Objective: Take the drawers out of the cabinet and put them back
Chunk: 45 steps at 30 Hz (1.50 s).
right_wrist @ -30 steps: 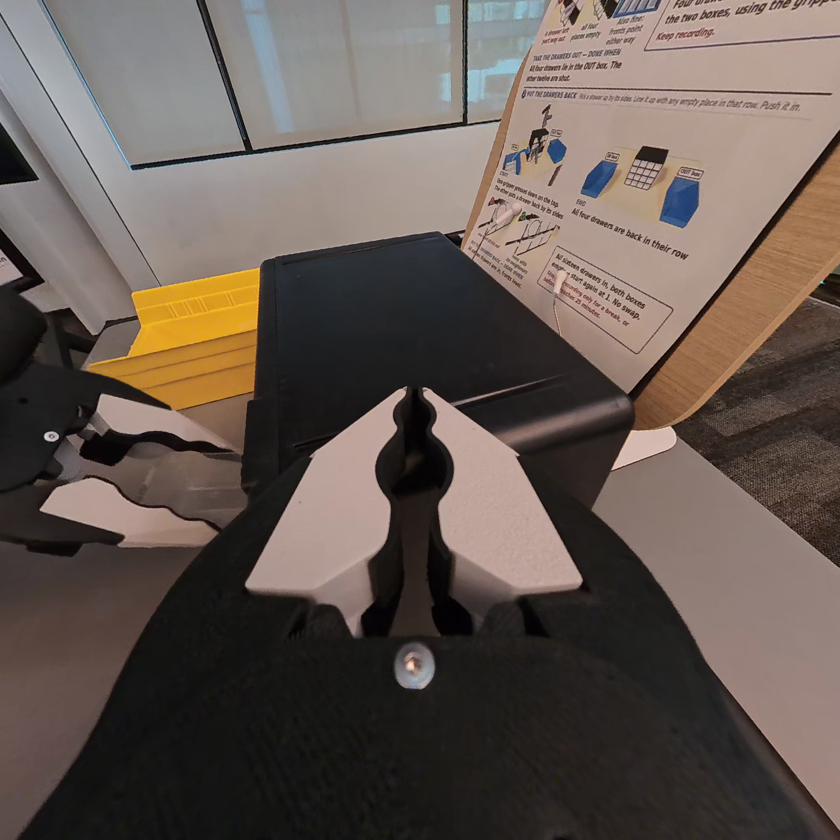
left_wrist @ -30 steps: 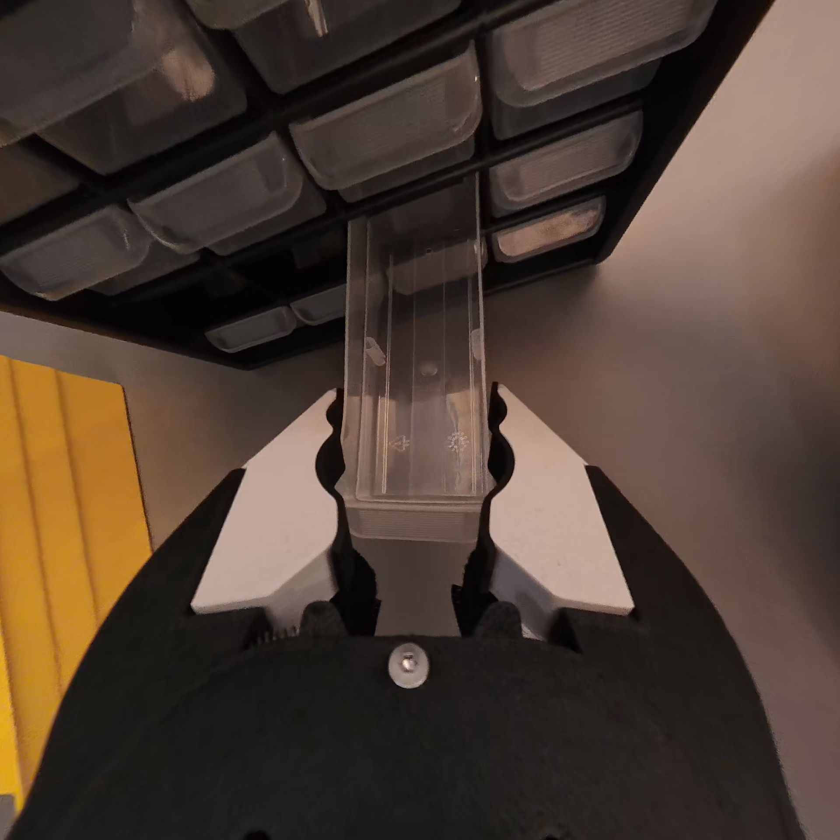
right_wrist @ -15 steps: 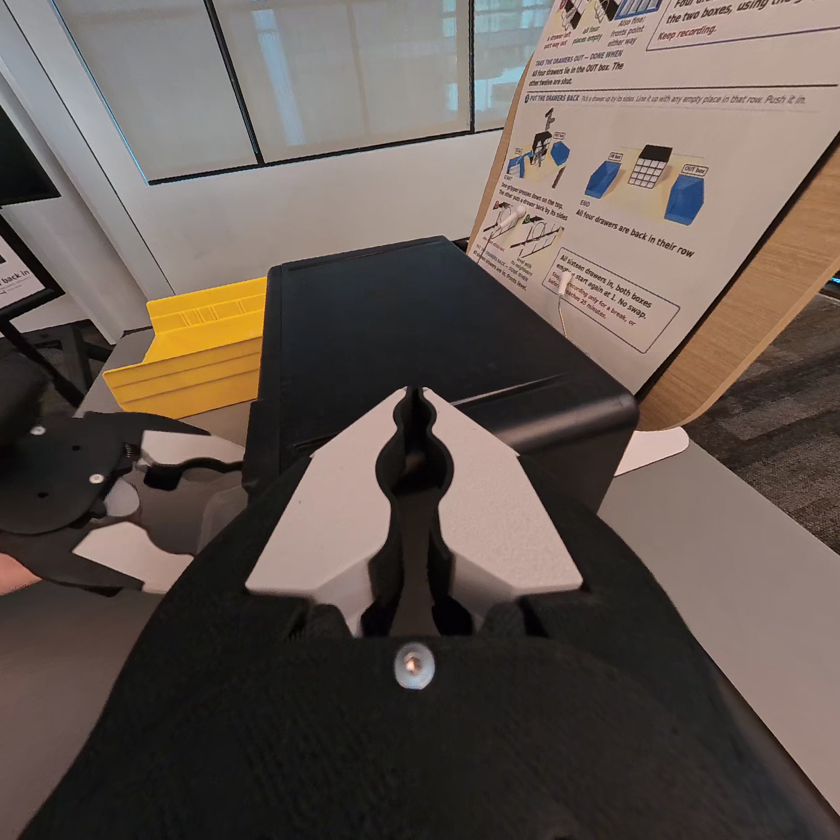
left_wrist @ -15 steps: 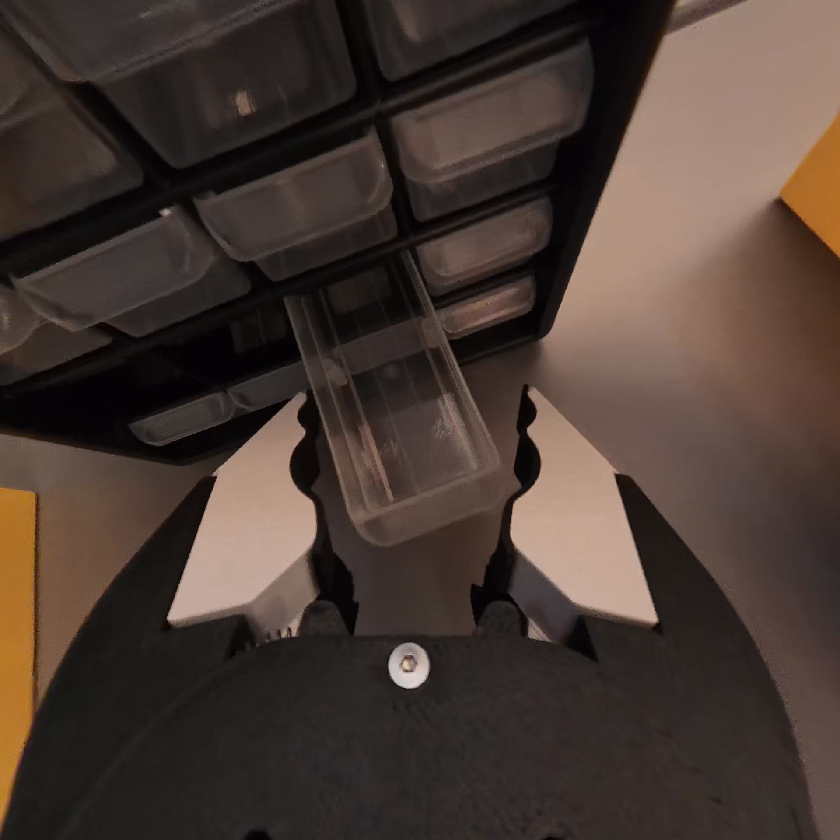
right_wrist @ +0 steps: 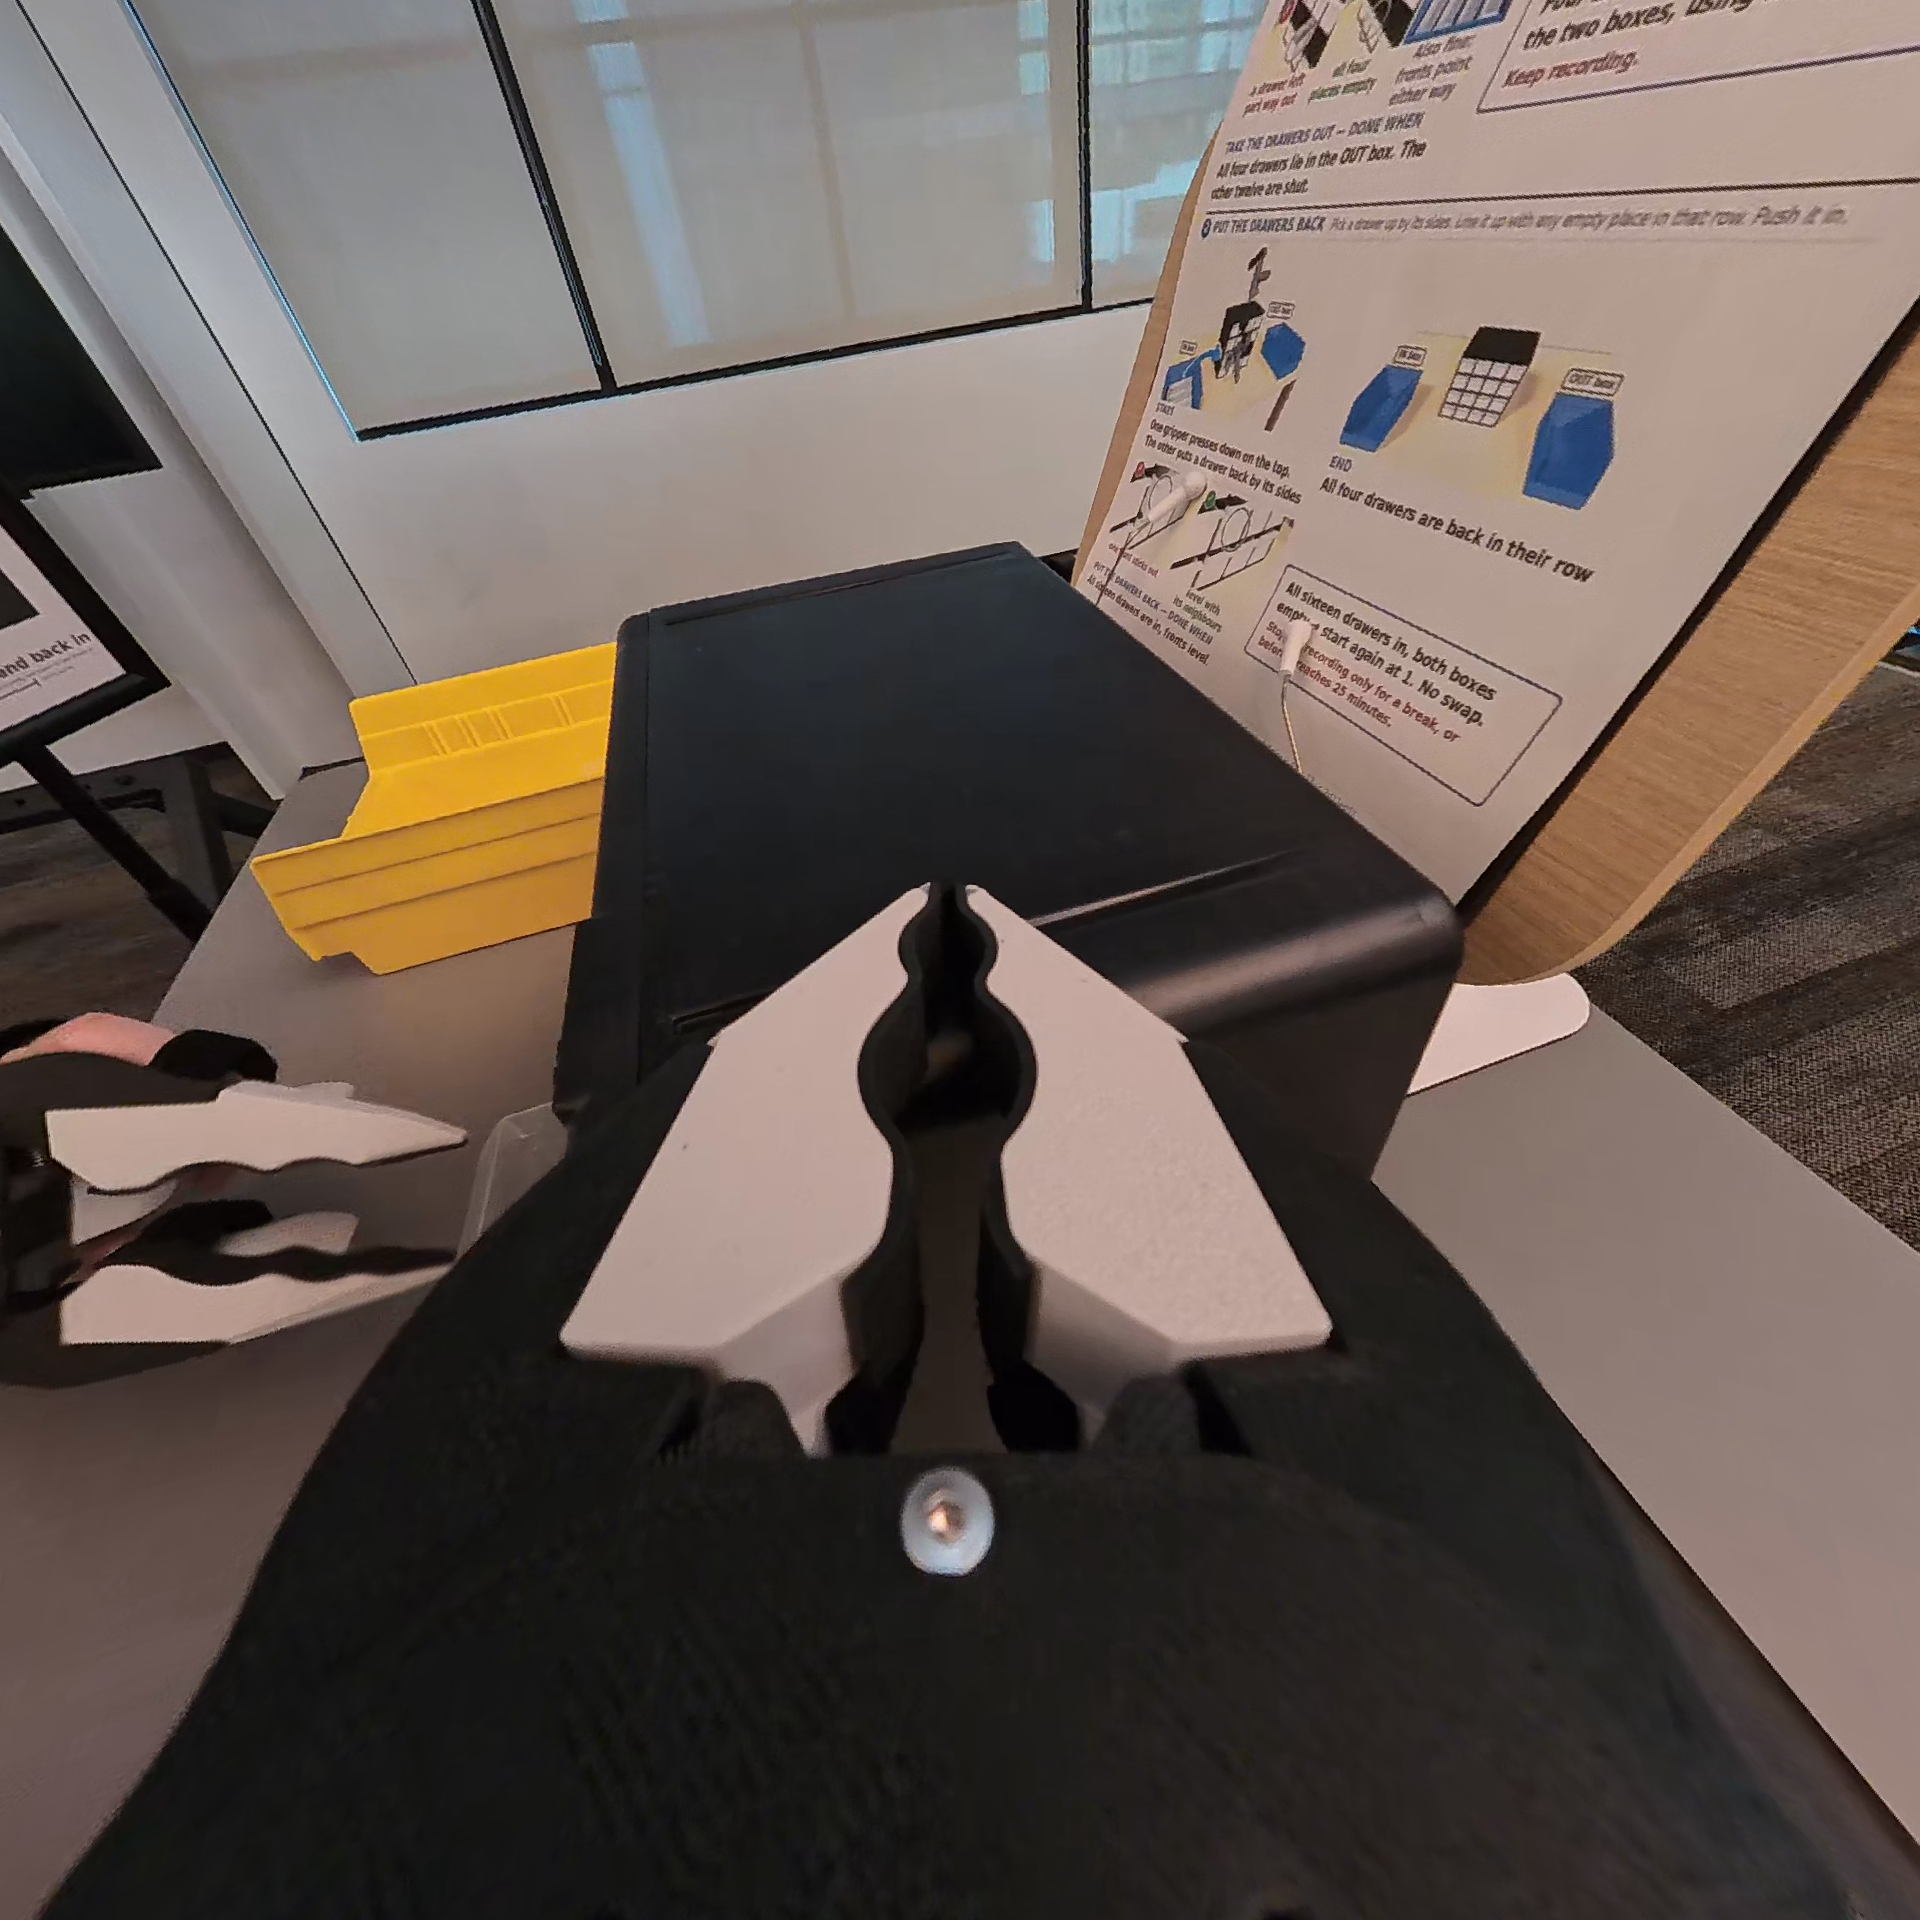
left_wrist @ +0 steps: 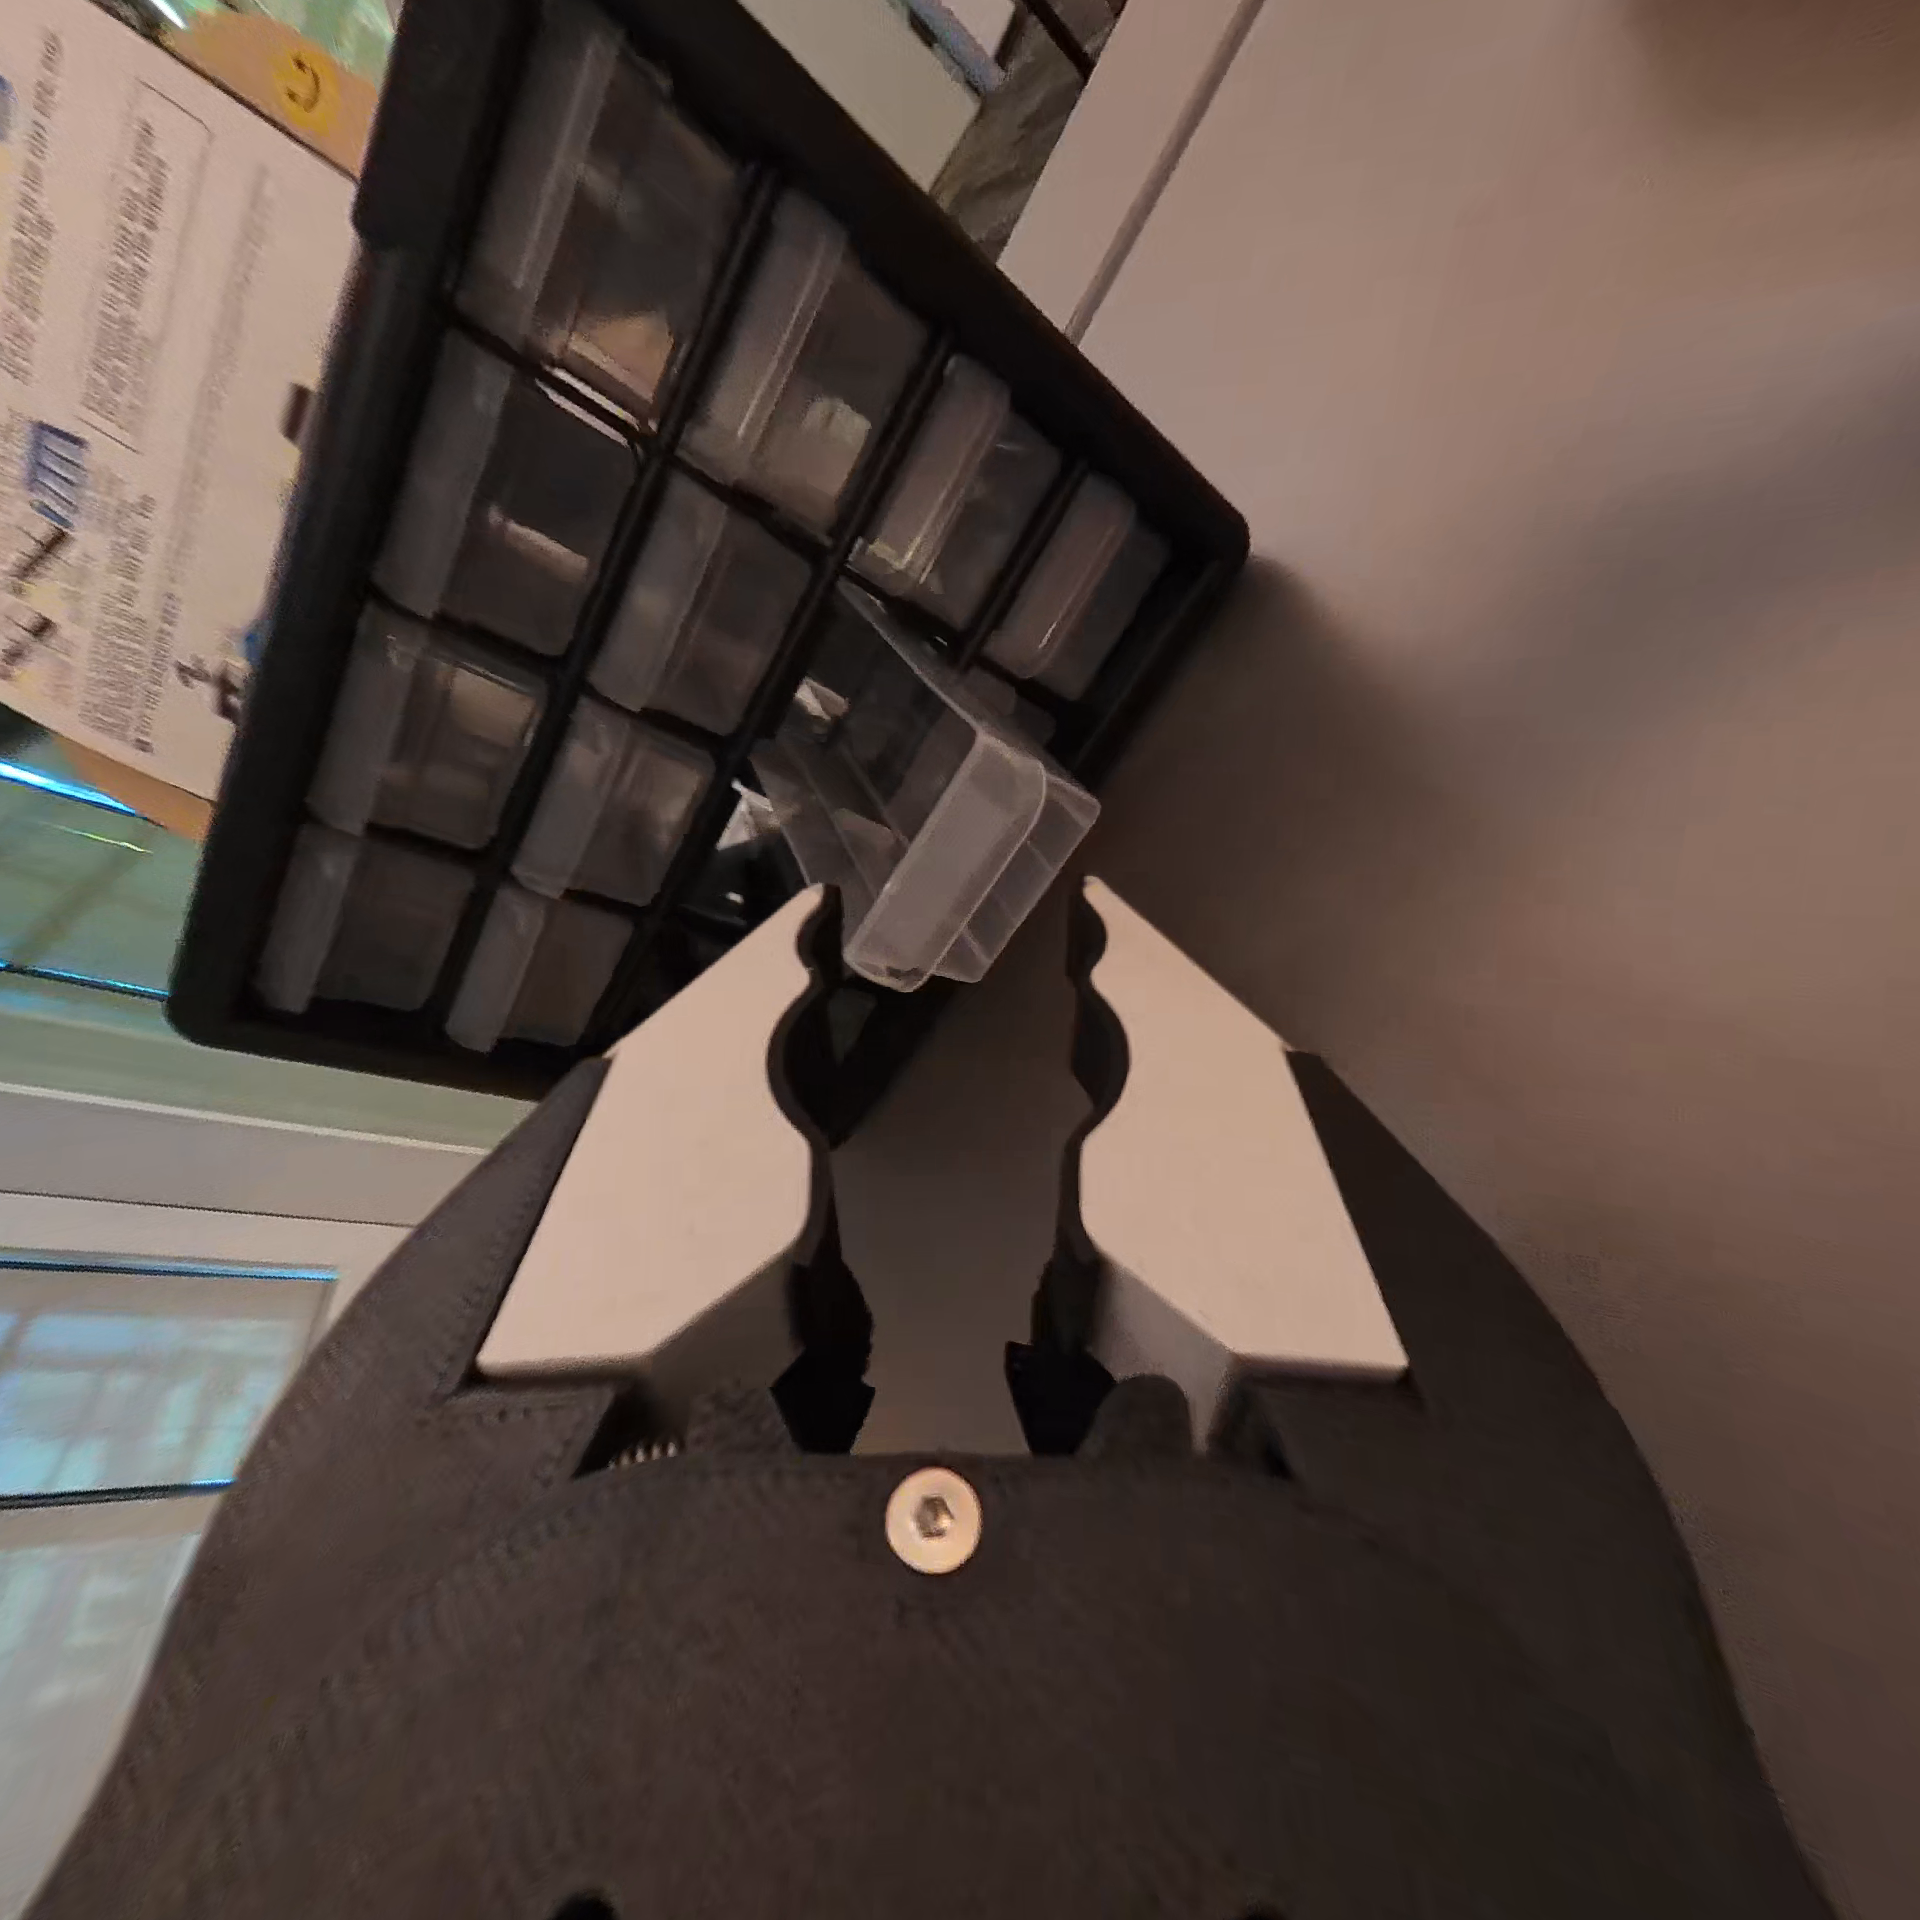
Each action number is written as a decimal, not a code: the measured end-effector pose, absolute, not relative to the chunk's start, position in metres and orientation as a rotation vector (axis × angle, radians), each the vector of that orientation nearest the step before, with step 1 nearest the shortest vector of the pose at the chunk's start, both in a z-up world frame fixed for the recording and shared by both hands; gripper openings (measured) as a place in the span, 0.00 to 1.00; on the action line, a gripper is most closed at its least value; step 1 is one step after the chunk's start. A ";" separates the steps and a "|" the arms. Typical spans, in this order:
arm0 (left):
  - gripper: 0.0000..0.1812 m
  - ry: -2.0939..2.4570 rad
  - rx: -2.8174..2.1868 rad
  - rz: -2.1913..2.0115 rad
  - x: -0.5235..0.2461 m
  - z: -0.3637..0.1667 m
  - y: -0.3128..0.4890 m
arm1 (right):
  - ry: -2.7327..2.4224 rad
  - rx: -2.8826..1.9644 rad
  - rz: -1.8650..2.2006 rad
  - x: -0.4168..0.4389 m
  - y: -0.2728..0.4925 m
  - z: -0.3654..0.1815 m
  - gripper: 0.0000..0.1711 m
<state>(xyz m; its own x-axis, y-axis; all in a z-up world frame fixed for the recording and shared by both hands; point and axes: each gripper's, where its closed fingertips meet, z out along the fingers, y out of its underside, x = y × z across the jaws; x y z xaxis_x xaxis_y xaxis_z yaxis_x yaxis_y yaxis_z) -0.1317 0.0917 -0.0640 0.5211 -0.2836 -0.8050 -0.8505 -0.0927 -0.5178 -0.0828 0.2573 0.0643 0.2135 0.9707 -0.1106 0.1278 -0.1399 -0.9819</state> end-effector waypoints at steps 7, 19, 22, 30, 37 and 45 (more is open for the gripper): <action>0.00 1.072 -1.539 0.807 -0.129 -0.065 0.107 | -1.090 -1.497 1.083 -0.083 0.257 0.064 0.00; 0.00 0.976 -1.599 0.814 -0.127 -0.059 0.173 | -1.090 -1.494 1.097 -0.083 0.257 0.064 0.00; 0.00 0.947 -1.619 0.786 -0.129 -0.059 0.181 | -1.090 -1.493 1.098 -0.083 0.257 0.064 0.00; 0.02 0.908 -1.682 0.656 -0.130 -0.065 0.174 | -1.090 -1.492 1.108 -0.083 0.257 0.064 0.00; 0.06 0.686 -1.668 0.571 -0.201 0.014 0.115 | -1.097 -1.502 1.085 -0.083 0.258 0.064 0.00; 0.30 0.325 -2.125 0.278 -0.405 0.019 0.089 | -1.108 -1.518 1.051 -0.083 0.258 0.064 0.00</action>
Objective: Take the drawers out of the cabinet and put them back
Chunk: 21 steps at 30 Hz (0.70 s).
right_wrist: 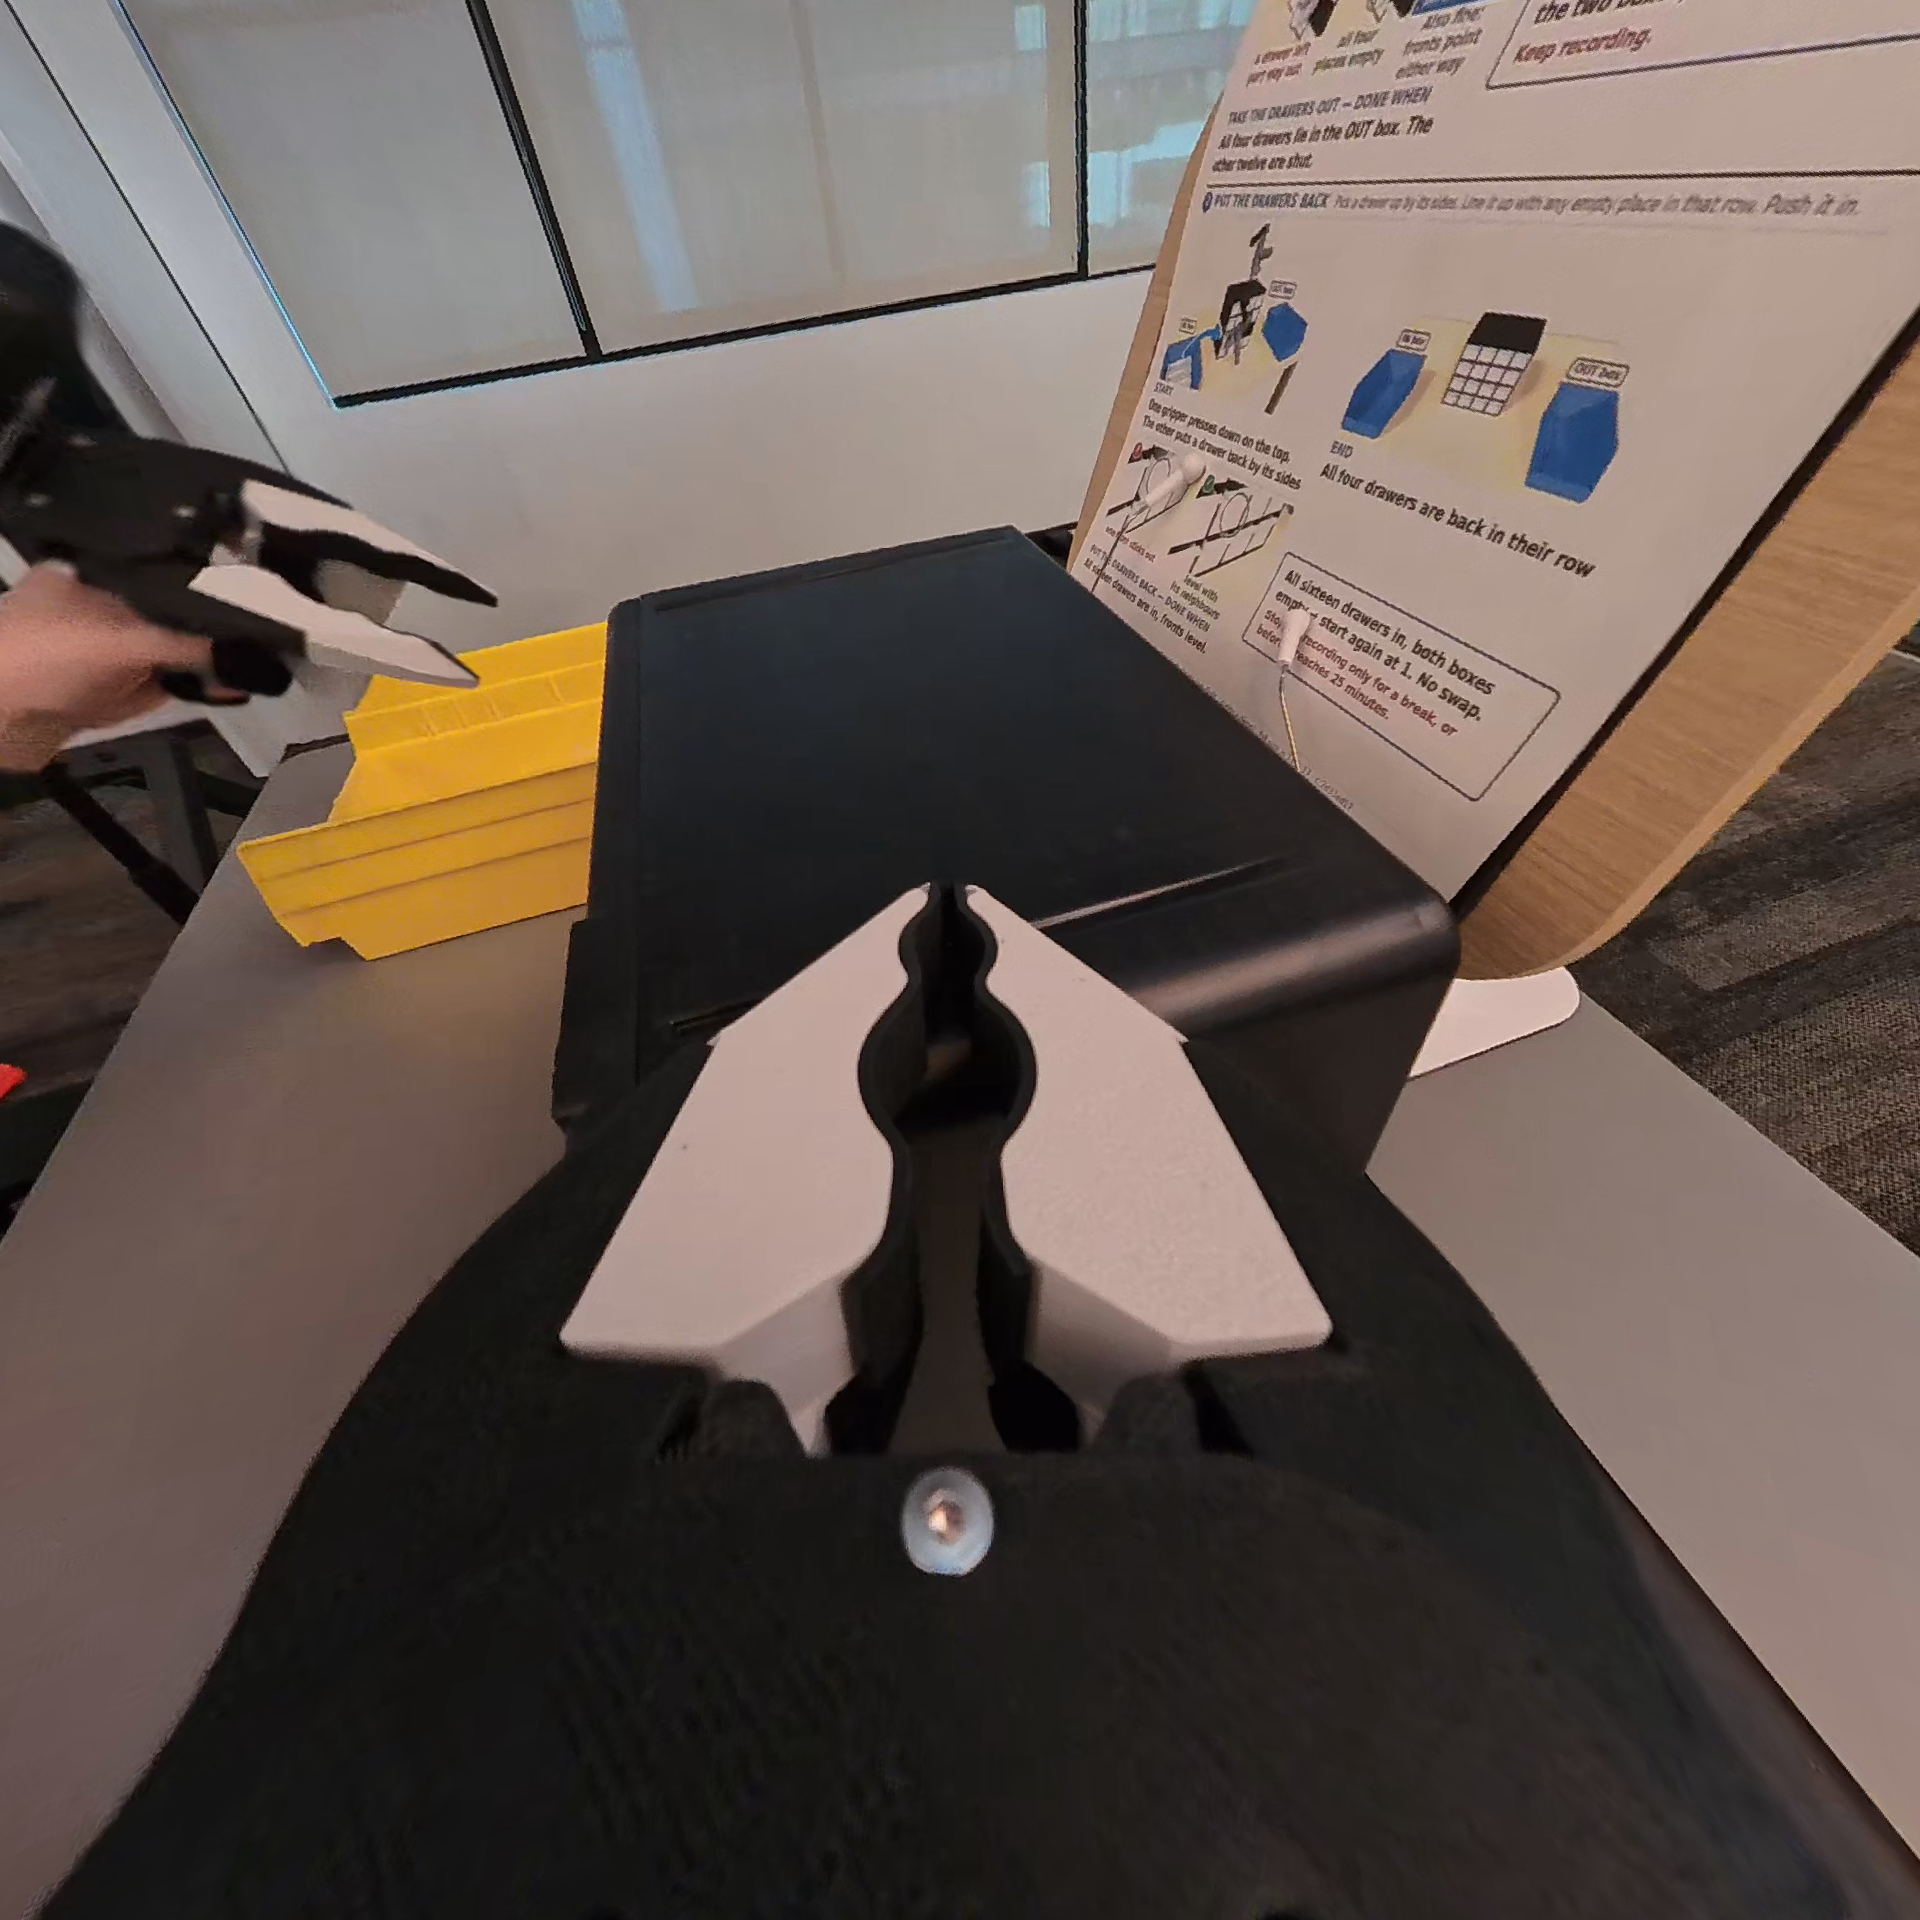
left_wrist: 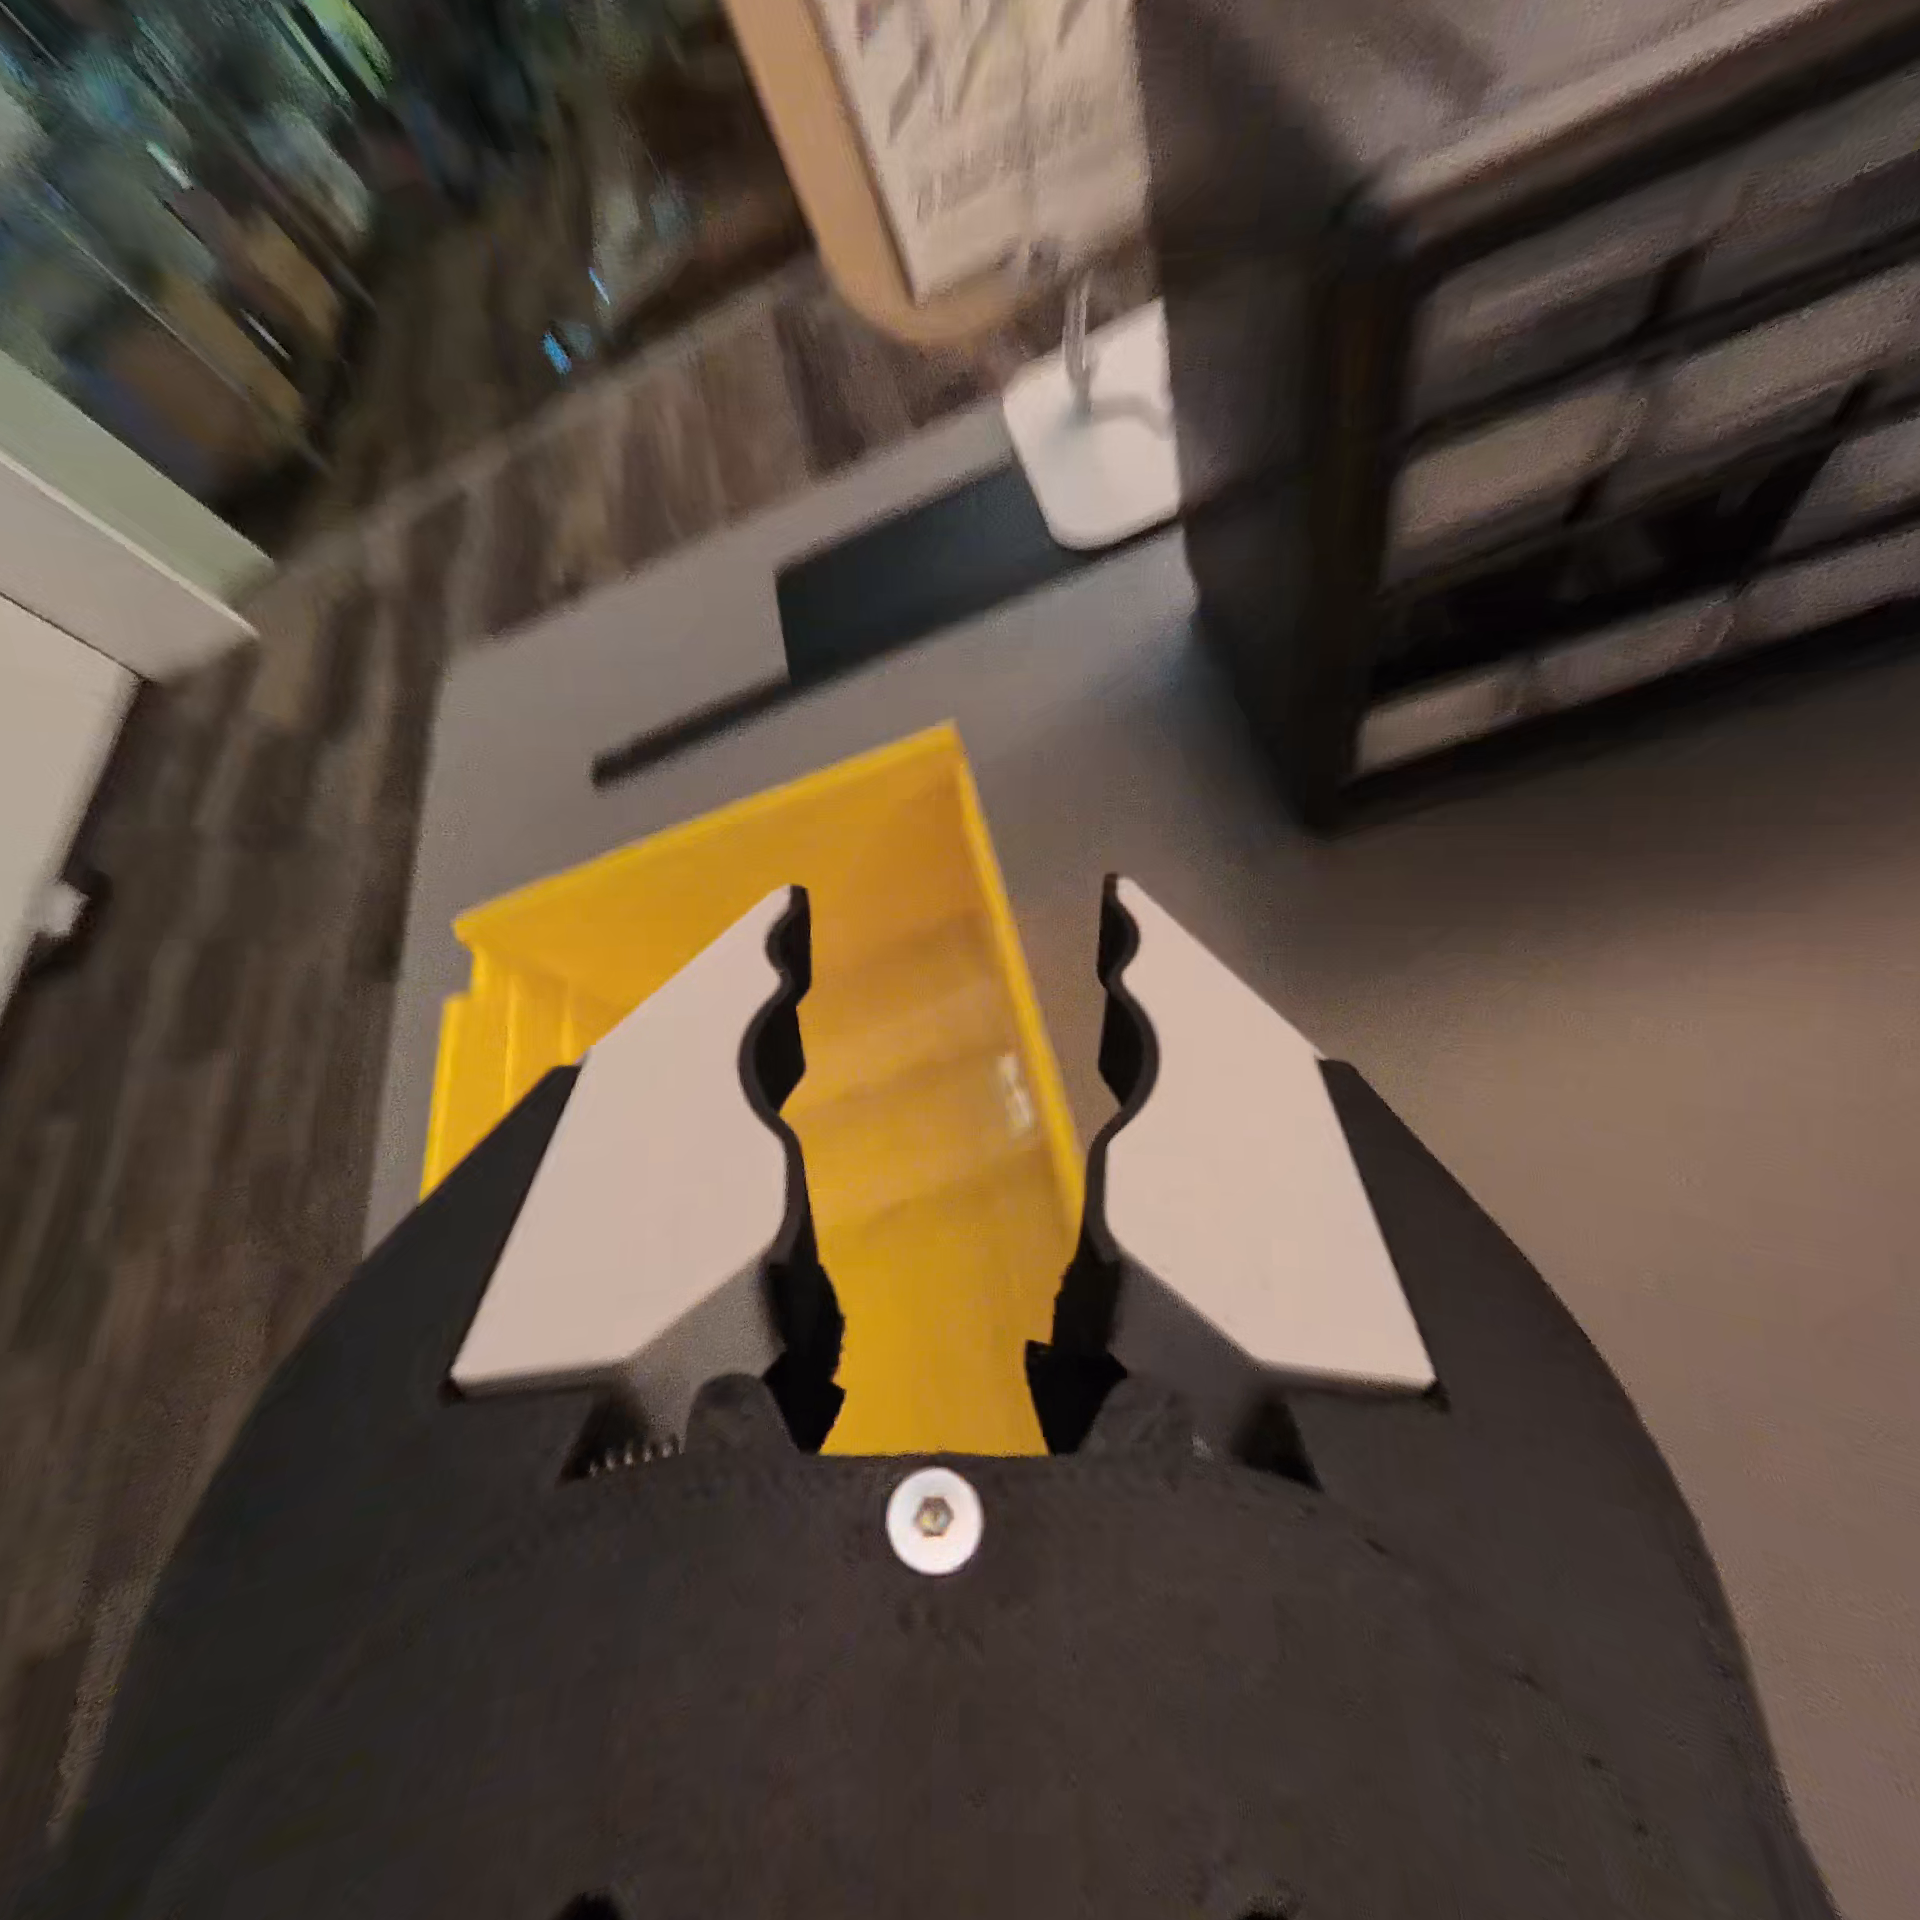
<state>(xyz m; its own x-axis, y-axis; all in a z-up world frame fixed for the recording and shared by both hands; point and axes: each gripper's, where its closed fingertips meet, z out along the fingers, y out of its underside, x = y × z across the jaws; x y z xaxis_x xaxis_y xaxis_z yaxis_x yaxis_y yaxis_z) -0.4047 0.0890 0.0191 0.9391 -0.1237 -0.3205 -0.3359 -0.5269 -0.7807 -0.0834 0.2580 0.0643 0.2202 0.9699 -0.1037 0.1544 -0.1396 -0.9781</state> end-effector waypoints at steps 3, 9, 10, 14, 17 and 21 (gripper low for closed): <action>0.34 0.308 -2.270 0.361 -0.469 -0.010 0.085 | -1.102 -1.524 1.045 -0.083 0.258 0.064 0.00; 0.30 0.681 -2.381 0.259 -0.493 -0.074 0.085 | -1.096 -1.539 1.051 -0.083 0.259 0.064 0.00; 0.30 0.747 -2.408 0.203 -0.489 -0.086 0.082 | -1.097 -1.542 1.044 -0.083 0.259 0.064 0.00; 0.31 0.904 -2.565 0.137 -0.495 -0.130 0.071 | -1.105 -1.559 0.996 -0.084 0.260 0.064 0.00; 0.26 0.924 -2.614 0.162 -0.505 -0.146 0.073 | -1.111 -1.572 0.949 -0.084 0.260 0.064 0.00; 0.10 0.947 -2.584 0.121 -0.501 -0.145 0.065 | -1.113 -1.578 0.928 -0.084 0.260 0.064 0.00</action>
<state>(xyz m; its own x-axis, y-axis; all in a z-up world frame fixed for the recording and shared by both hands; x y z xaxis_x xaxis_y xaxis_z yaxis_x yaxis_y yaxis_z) -0.5008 0.0653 -0.1454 0.7686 -0.6046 -0.2093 -0.6378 -0.6982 -0.3251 -0.0838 0.2604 0.0637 0.2951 0.9539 -0.0543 0.2252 -0.1247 -0.9663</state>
